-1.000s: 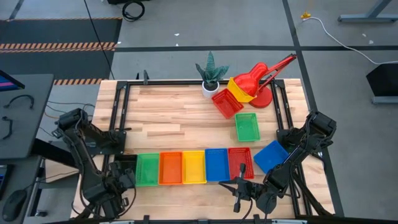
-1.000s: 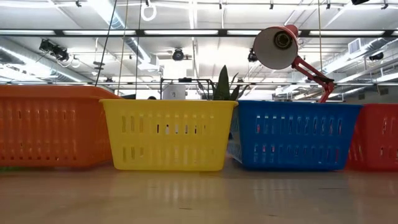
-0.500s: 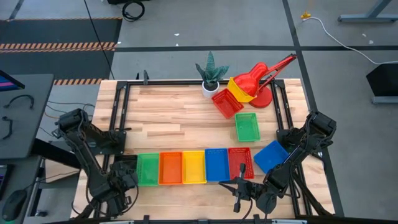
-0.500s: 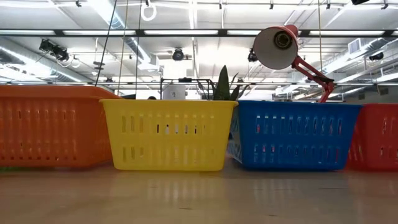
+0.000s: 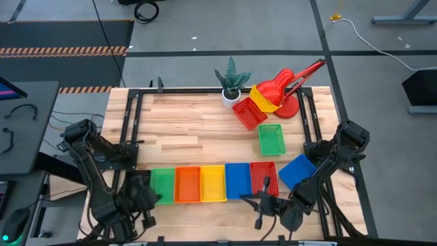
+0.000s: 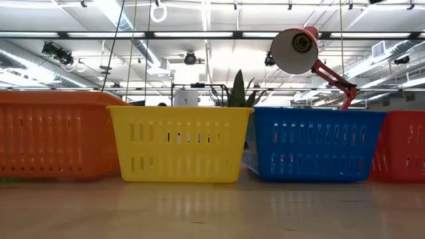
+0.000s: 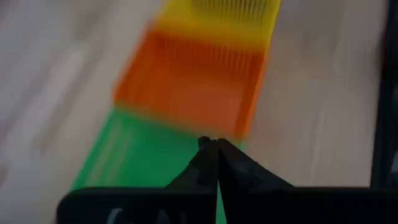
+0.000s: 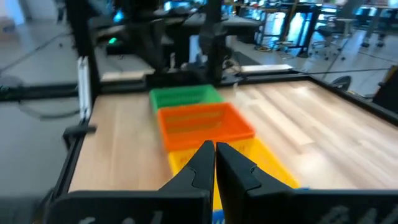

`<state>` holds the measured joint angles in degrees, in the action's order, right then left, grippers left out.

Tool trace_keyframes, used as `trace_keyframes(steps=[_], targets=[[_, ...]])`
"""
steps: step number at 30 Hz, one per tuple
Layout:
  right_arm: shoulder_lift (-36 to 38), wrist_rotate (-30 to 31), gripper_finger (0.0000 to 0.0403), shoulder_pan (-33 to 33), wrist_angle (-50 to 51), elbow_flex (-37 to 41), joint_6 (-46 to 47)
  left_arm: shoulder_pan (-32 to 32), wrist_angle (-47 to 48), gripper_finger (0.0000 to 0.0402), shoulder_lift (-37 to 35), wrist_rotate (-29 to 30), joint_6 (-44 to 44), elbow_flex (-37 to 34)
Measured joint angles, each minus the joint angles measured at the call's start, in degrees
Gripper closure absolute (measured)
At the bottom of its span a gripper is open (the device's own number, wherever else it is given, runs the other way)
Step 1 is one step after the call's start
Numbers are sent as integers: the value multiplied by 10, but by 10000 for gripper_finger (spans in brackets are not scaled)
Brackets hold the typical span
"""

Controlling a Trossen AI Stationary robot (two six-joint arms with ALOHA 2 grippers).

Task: Stack baskets by color
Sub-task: Stack the right green bin on top of the left green bin

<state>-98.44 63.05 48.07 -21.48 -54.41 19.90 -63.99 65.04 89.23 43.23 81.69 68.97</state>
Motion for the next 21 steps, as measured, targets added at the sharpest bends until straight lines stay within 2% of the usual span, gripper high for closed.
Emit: trace_keyframes(steps=[3,7,11,15,21], targets=[[40,-7,384,-22,12,0,-2,2,-39,389,0,118,-21,0],[114,-92,395,-74,99,0,22,10,-86,390,0,214,-95,0],[164,-160,398,-144,243,0,77,24,-109,395,0,243,-146,0],[187,-216,394,-216,391,0,136,41,-109,390,11,256,-154,0],[193,-285,394,-299,538,0,178,58,-108,376,55,266,-155,0]])
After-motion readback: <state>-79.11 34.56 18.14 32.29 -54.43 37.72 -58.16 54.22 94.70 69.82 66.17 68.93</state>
